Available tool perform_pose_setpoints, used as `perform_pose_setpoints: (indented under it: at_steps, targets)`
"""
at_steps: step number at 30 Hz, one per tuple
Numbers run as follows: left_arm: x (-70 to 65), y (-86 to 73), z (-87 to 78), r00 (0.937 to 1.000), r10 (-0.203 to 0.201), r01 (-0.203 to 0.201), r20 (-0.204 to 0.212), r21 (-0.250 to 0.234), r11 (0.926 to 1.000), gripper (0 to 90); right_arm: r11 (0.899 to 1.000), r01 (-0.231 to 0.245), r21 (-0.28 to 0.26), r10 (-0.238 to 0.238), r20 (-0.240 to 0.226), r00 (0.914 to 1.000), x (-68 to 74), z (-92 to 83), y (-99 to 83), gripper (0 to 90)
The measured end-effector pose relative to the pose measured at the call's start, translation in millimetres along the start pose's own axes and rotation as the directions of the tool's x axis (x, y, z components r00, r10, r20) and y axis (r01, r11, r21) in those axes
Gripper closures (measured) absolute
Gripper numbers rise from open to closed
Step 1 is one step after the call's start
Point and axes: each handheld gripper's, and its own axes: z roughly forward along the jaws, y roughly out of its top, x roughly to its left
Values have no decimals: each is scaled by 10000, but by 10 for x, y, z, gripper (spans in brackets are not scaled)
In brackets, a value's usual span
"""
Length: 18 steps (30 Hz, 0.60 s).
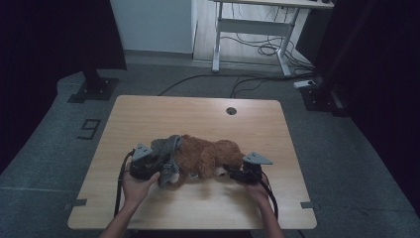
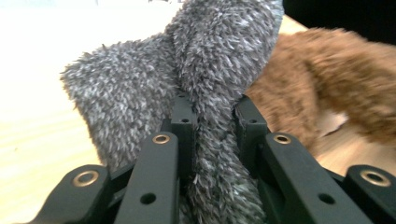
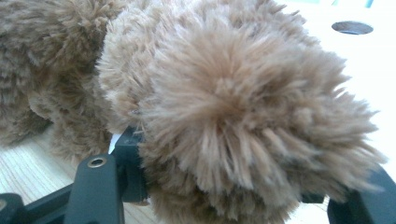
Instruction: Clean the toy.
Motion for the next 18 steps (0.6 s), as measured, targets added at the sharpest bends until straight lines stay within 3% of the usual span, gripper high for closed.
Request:
perform_pose_setpoints:
  at_steps: [9, 10, 13, 15, 16, 17, 18]
  targets:
    - [-479, 424, 93, 9931, 909, -865, 744, -598, 9945, 739, 10000, -68, 9, 68, -21, 10000, -11, -2, -3, 361]
    - [-619, 530, 172, 9889, 1090, -1028, 1009, -654, 9926, 738, 10000, -60, 0, 60, -18, 10000, -12, -1, -4, 361]
    - [-825, 668, 310, 9817, 1409, -1332, 1284, -664, 9889, 738, 10000, -74, -8, 74, 7, 10000, -5, -2, -5, 361]
    - [-885, 708, 368, 9795, 1491, -1418, 1358, -616, 9880, 738, 10000, -74, -11, 74, 6, 10000, -4, -4, -8, 361]
    - [-996, 777, 499, 9753, 1602, -1552, 1523, -446, 9869, 738, 10000, -65, -5, 65, -3, 10000, -4, -5, -8, 360]
    - [-996, 777, 499, 9753, 1602, -1552, 1523, -446, 9869, 738, 10000, -65, -5, 65, -3, 10000, -4, -5, -8, 360]
    - [-1109, 817, 647, 9656, 1815, -1823, 1864, -129, 9832, 736, 10000, -67, -1, 67, 10, 10000, -3, -5, -9, 360]
